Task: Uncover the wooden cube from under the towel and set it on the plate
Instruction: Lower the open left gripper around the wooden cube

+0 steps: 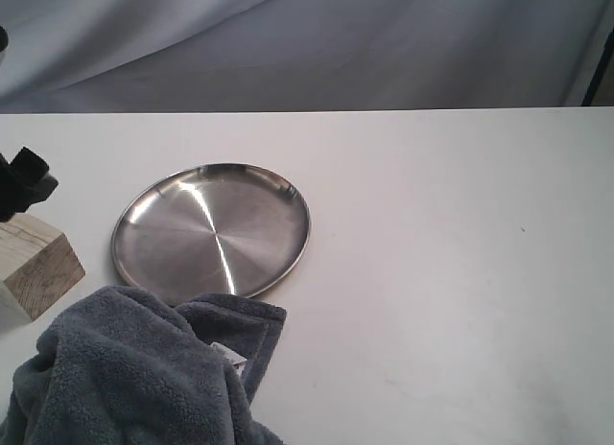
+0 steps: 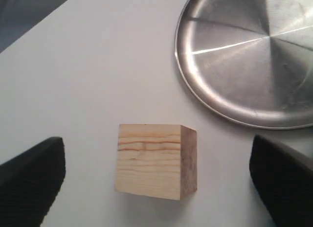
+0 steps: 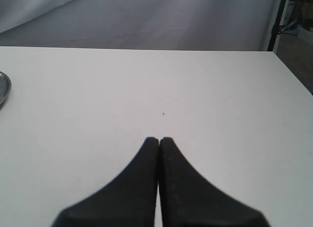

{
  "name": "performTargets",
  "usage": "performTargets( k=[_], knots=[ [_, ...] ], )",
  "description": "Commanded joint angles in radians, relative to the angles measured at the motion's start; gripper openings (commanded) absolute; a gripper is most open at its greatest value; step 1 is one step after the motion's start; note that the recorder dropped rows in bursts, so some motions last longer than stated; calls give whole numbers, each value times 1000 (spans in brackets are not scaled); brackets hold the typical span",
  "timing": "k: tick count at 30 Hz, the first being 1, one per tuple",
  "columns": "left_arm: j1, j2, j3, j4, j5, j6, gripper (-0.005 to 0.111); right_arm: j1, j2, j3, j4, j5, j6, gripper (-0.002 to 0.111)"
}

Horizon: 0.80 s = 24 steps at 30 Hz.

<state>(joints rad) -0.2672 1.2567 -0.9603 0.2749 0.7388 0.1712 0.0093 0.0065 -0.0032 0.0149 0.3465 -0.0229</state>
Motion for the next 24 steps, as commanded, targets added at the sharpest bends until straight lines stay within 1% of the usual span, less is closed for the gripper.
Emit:
performTargets(
  k=[1, 3, 5, 7, 8, 9, 11, 12, 13, 14, 16, 19, 22, 24],
  knots=[
    [1, 25, -7, 39, -27, -17, 96, 3, -7, 3, 3, -3, 2, 0],
    [1, 37, -7, 42, -39, -33, 96, 3, -7, 3, 3, -3, 2, 0],
    [43, 51, -7, 48, -61, -66, 93, 3, -7, 3, 3, -3, 2, 0],
    [148, 63, -7, 1, -61, -66, 87, 3, -7, 3, 3, -3, 2, 0],
    [209, 66, -7, -36, -61, -49, 79, 3, -7, 3, 3, -3, 2, 0],
    [269, 68, -7, -85, -61, -5, 69, 3, -7, 3, 3, -3, 2, 0],
    [369, 71, -7, -308, -32, 228, 41, 3, -7, 3, 3, -3, 2, 0],
    [408, 71, -7, -419, -20, 387, 21, 3, -7, 3, 3, -3, 2, 0],
    [424, 71, -7, -479, -17, 462, 8, 3, -7, 3, 3, -3, 2, 0],
    [437, 71, -7, -521, -12, 523, 0, 3, -7, 3, 3, -3, 2, 0],
    [443, 74, -7, -558, -10, 604, 0, 3, -7, 3, 3, -3, 2, 0],
    [443, 96, -7, -557, -10, 677, 0, 3, -7, 3, 3, -3, 2, 0],
    [443, 131, -7, -557, -29, 682, 1, 3, -7, 3, 3, -3, 2, 0],
    [443, 160, -7, -557, -22, 682, 5, 3, -7, 3, 3, -3, 2, 0]
  ],
)
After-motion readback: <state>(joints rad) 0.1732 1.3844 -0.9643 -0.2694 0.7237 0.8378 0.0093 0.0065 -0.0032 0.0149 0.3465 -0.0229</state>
